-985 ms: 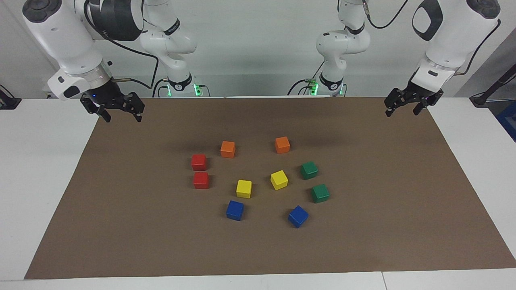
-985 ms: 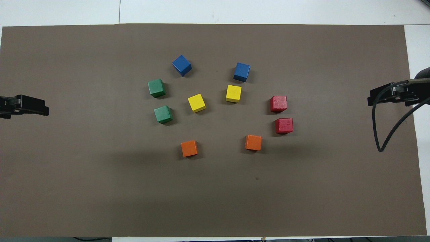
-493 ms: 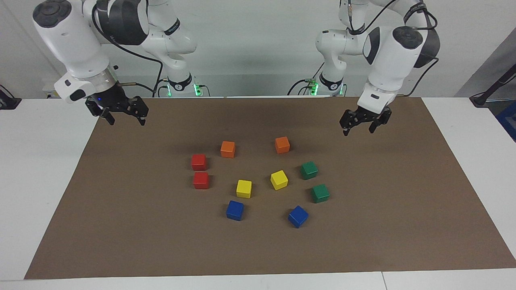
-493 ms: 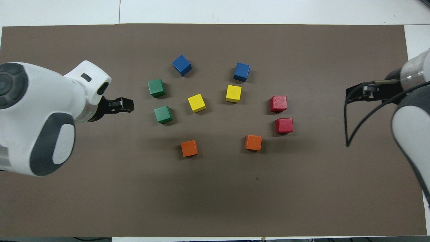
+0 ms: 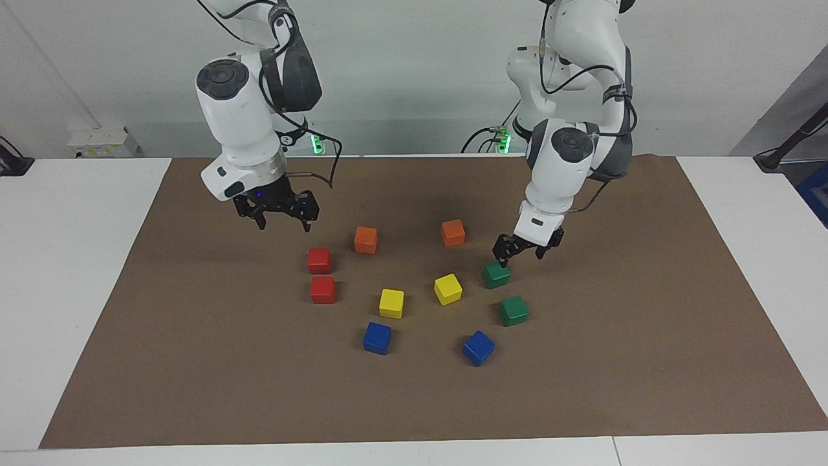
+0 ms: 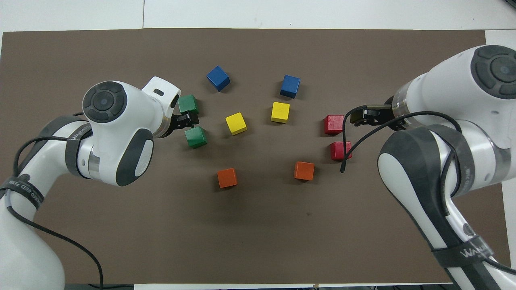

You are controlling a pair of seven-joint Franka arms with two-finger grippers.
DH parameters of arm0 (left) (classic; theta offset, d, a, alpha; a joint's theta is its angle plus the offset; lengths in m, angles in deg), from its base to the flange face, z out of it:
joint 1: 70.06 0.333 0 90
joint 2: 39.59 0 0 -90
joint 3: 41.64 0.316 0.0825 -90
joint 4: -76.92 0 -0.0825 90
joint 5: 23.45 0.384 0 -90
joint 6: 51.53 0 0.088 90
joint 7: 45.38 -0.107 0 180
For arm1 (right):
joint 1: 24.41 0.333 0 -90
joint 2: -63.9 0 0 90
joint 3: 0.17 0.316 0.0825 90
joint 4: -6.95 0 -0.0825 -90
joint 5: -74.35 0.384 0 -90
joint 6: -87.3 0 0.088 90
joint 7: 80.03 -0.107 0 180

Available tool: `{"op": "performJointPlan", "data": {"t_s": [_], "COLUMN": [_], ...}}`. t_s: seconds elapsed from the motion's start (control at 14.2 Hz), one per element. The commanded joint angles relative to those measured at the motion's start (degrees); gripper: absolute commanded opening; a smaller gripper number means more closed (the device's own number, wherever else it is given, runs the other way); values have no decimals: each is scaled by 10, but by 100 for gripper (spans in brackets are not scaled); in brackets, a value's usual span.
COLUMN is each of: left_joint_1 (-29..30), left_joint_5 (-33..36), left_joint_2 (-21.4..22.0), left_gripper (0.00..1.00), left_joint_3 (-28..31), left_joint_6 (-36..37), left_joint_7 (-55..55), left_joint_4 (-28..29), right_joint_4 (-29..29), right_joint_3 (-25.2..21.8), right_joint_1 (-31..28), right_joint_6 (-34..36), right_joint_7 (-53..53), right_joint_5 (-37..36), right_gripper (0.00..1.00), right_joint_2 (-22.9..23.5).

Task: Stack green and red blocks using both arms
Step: 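Grasp a green cube with the left gripper while the right gripper grasps a red cube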

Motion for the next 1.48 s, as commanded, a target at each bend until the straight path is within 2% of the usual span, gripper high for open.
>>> {"op": "performJointPlan", "data": {"t_s": [0.0, 0.07, 0.56, 0.77, 0.99, 1.13, 1.2, 1.27, 1.34, 1.41], "left_joint_1": [-28, -32, -37, -40, -41, -46, -47, -47, -47, -47], "left_joint_5": [-4, -4, -1, 0, 0, 0, 0, 0, 0, 0], "left_joint_2": [-44, -60, -73, -73, -79, -82, -81, -80, -80, -80], "left_gripper": [100, 100, 99, 95, 90, 79, 69, 44, 6, 0], "left_joint_3": [12, 12, 12, 11, 11, 12, 12, 12, 12, 12], "left_joint_6": [-37, -43, -52, -60, -72, -73, -74, -74, -74, -74], "left_joint_7": [47, 51, 73, 93, 102, 102, 103, 103, 102, 97], "left_joint_4": [-14, -20, -8, -2, 0, 5, 10, 13, 12, 11], "right_joint_4": [-49, -54, -75, -111, -127, -142, -150, -158, -166, -174], "right_joint_3": [0, 0, 0, 0, 0, 0, 0, 0, 0, 0], "right_joint_1": [14, 17, 40, 40, 39, 39, 39, 39, 37, 34], "right_joint_6": [-62, -77, -159, -209, -217, -216, -216, -216, -214, -212], "right_joint_7": [-30, -35, -67, -65, -64, -63, -62, -62, -60, -59], "right_joint_5": [-2, -1, -1, -1, -1, -1, -1, -1, 0, -1], "right_gripper": [100, 100, 100, 100, 100, 100, 100, 100, 100, 100], "right_joint_2": [-2, 5, 59, 62, 62, 58, 55, 52, 48, 44]}}
